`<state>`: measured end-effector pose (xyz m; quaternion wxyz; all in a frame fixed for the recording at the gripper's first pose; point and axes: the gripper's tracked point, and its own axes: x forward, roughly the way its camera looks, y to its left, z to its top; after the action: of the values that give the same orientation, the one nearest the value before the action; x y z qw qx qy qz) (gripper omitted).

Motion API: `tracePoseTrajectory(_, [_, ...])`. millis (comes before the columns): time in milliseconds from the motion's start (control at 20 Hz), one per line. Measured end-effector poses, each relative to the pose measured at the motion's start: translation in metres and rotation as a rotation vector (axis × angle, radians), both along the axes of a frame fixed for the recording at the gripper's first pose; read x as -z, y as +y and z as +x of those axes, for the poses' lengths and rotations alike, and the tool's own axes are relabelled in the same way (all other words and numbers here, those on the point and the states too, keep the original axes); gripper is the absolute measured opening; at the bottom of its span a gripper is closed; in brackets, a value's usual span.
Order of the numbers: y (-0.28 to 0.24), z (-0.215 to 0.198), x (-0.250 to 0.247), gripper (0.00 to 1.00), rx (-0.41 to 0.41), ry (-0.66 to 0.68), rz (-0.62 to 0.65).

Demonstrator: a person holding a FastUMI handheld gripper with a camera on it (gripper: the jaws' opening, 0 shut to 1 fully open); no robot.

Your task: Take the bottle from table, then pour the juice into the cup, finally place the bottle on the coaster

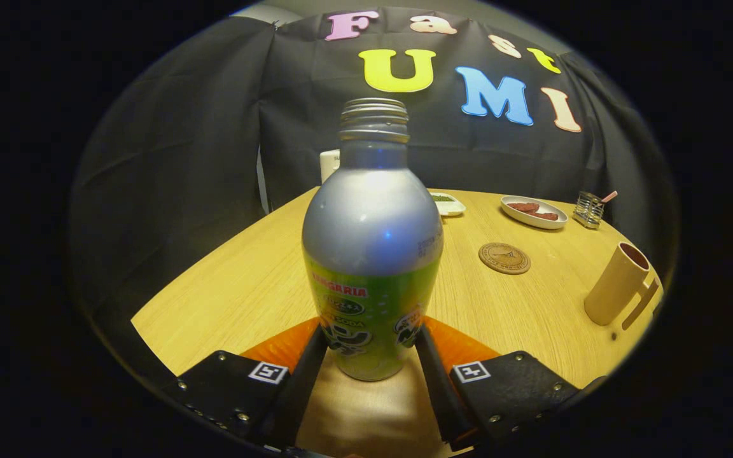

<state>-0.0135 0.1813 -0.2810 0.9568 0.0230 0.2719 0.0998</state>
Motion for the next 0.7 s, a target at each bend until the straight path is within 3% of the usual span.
tracePoseTrajectory(700, [-0.074,0.026,-0.076,0.77,0.214,-0.006,0.313])
